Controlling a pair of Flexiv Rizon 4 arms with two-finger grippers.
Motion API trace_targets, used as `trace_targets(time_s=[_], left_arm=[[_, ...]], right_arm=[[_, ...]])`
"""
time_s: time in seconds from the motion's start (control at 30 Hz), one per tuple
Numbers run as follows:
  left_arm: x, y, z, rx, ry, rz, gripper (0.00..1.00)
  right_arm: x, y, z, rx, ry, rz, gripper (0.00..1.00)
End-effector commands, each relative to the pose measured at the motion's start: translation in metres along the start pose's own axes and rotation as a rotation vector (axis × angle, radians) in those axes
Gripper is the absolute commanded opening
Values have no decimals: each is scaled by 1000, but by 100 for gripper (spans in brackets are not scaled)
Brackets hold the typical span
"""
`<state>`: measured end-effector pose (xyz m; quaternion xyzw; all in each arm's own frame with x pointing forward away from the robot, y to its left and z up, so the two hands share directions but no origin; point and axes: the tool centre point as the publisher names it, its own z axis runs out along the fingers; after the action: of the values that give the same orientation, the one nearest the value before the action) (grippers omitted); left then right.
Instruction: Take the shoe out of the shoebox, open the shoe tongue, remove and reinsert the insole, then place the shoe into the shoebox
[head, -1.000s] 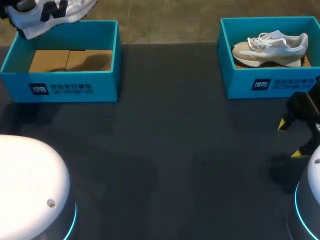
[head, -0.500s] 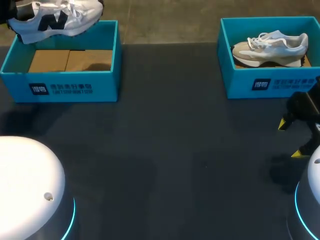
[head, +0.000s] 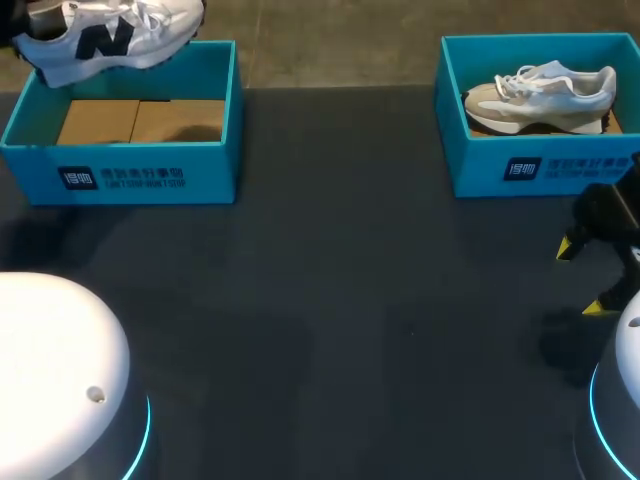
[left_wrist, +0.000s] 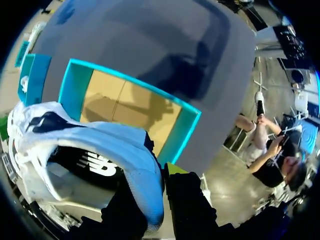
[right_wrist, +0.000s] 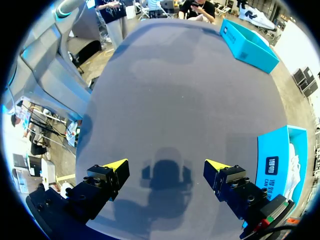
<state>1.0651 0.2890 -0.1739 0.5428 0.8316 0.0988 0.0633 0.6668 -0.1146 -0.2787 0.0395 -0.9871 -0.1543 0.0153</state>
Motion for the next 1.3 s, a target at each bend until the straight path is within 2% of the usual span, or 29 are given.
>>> trace_targets(time_s=[0.03, 0.1, 0.27, 0.67, 1.3], left_arm=[[2, 23, 13, 67, -5, 33, 0], [2, 27, 20, 87, -7, 52, 0], [1, 27, 30, 71, 10, 103, 0], [0, 16, 60, 46, 77, 149, 0], [1, 9, 110, 119, 166, 122, 0]], right_arm=[[1, 0, 0, 2, -2, 0, 100], [1, 0, 0, 2, -2, 0, 100], [1, 0, 0, 2, -2, 0, 100], [1, 0, 0, 2, -2, 0, 100], [1, 0, 0, 2, -2, 0, 100]])
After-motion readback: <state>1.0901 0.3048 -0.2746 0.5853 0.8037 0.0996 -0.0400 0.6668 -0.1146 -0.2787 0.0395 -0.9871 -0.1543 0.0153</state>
